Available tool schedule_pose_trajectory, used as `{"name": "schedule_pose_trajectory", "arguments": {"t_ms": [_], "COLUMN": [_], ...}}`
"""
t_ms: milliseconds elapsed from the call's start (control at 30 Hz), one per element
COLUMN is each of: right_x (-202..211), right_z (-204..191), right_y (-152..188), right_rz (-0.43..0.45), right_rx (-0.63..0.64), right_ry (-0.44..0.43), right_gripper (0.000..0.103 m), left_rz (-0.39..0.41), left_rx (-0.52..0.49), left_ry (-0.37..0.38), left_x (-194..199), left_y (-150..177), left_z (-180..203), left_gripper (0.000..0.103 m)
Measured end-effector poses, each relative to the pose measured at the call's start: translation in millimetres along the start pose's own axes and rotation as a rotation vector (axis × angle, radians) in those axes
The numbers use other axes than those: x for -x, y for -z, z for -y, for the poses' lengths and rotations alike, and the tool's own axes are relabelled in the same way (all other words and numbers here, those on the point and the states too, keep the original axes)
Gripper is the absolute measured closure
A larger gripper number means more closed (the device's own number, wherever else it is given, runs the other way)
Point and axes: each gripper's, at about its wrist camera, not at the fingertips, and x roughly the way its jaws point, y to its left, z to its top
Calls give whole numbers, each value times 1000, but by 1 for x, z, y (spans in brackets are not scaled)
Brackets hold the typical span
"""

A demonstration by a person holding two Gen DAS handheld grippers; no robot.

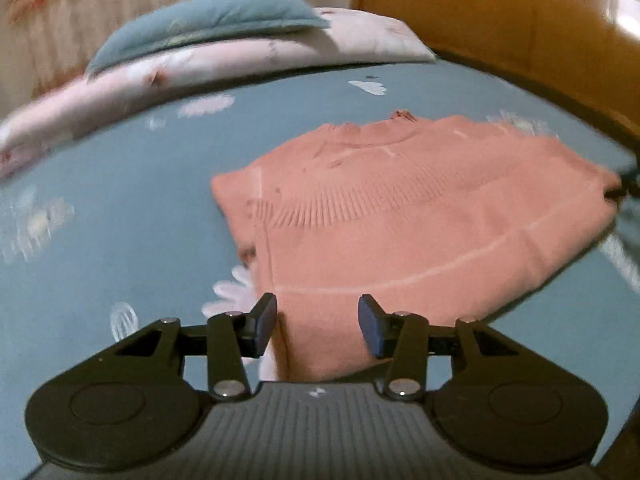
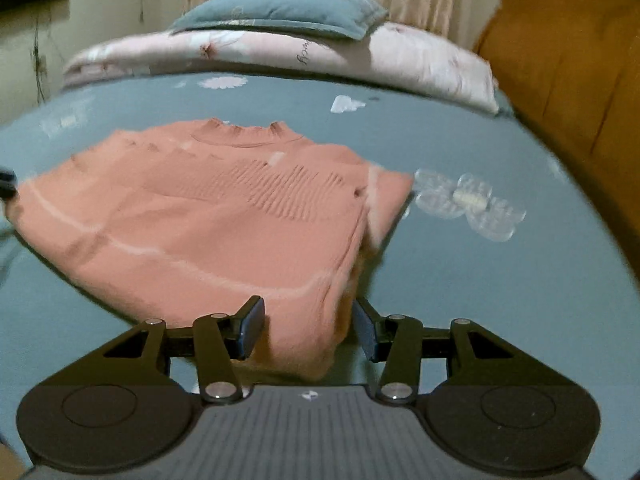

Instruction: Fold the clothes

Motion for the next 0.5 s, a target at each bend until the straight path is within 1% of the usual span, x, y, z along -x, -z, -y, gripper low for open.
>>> {"name": "schedule_pose_trajectory", "arguments": {"t_ms": [33,67,100,133,200,267,300,333,367,400,433,467,500], "right_x": [0,-2,-3,-5,-11,-17,-19,-21,-22,-23,-24,-25,-25], "right_z": [2,4,7,9,16,22,26,28,30,32,34,36,38], "right_y": [1,1,2,2,3,4,5,5,5,5,5,5,5], "right_rz": [-3,-8,-14,-21,-40,-46,-45,-40,-35,-36,-38,-40,-43], "right_rx": [-25,-48,-73,-97,-161,-230,-262,-291,-311,-324,-337,-347,-354], "right_ry": [-21,-38,-52,-66,-111,-142,-162,-180,-191,-199,-207,-209,-202], "right_gripper": [50,50,50,49,45,45,45,46,48,54,57,68,78], "left_rz": [8,16,24,26,2,-37,-56,-65,-67,-68,-73,-82,-93], "left_rx": [34,69,106,150,255,317,332,336,327,319,309,298,288], "left_ry": [-7,-12,-15,-12,38,94,115,129,143,154,149,138,127], "left_x": [-2,-2,-3,-5,-15,-24,-29,-31,-31,-31,-31,-32,-32], "left_y": [0,0,0,-1,-3,0,2,3,4,4,4,5,5], "left_z": [-5,-11,-17,-24,-40,-47,-48,-47,-46,-44,-43,-42,-41], "left_gripper": [56,54,50,49,47,47,50,50,56,65,66,73,77]}}
